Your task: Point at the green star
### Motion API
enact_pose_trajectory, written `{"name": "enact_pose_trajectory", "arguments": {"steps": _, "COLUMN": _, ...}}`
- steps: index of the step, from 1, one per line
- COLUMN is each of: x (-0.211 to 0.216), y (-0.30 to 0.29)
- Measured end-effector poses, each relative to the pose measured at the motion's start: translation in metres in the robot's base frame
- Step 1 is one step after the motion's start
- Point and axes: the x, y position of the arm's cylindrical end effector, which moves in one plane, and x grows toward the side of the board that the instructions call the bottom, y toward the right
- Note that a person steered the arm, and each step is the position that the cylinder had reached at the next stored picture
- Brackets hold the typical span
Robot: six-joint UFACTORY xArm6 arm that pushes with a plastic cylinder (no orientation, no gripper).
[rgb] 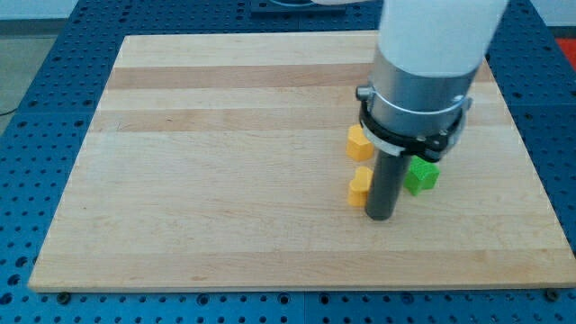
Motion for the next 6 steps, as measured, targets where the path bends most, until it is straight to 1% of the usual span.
{"name": "enact_pose_trajectory", "arguments": {"steps": 1, "x": -0.016, "y": -0.01}}
{"name": "enact_pose_trajectory", "arguments": {"steps": 2, "x": -0.022, "y": -0.004}}
{"name": "enact_pose_trajectory", "arguments": {"steps": 3, "x": 0.006, "y": 0.05}}
{"name": "enact_pose_trajectory", "arguments": {"steps": 4, "x": 0.006, "y": 0.12}}
{"name": "enact_pose_trajectory", "arguments": {"steps": 5, "x": -0.03, "y": 0.15}}
{"name": "enact_pose_trajectory", "arguments": {"steps": 6, "x": -0.032, "y": 0.122}}
